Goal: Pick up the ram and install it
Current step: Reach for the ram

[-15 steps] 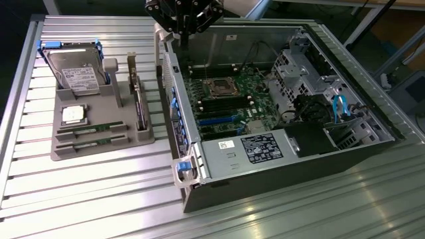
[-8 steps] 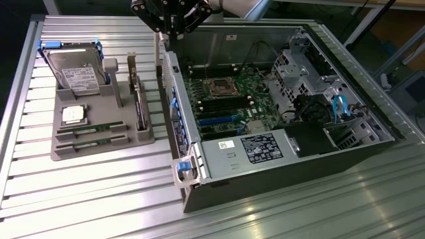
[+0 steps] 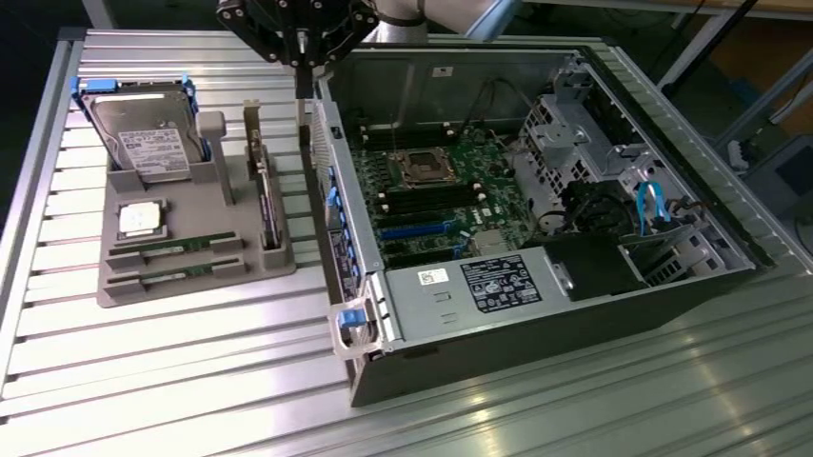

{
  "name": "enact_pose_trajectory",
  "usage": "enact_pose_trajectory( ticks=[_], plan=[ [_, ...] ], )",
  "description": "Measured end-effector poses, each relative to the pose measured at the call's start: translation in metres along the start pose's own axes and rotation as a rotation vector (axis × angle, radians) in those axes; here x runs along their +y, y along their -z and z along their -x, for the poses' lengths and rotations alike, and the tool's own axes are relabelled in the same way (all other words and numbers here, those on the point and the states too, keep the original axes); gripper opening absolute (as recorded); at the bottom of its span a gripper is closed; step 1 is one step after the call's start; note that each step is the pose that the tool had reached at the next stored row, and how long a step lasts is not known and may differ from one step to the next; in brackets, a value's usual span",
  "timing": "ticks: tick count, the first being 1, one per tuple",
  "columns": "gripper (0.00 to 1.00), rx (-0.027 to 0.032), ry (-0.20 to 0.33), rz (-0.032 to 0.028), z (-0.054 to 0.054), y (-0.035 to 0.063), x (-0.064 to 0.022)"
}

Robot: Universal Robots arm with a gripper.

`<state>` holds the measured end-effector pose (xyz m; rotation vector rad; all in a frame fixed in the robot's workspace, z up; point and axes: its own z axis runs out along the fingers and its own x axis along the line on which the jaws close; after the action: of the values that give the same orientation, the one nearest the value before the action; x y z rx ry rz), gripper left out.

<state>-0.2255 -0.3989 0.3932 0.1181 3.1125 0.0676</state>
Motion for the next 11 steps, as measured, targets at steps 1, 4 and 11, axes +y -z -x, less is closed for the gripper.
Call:
enact_pose_trajectory(
  ticks=[1, 4, 11],
  plan=[
    [0.10, 0.0001, 0.000, 0.0000, -0.004, 0.0001, -0.0003],
    [0.10, 0.0002, 0.000, 0.0000, -0.013, 0.0002, -0.0010],
    [0.10, 0.0047, 0.000, -0.0003, -0.046, 0.0003, -0.0035]
  ],
)
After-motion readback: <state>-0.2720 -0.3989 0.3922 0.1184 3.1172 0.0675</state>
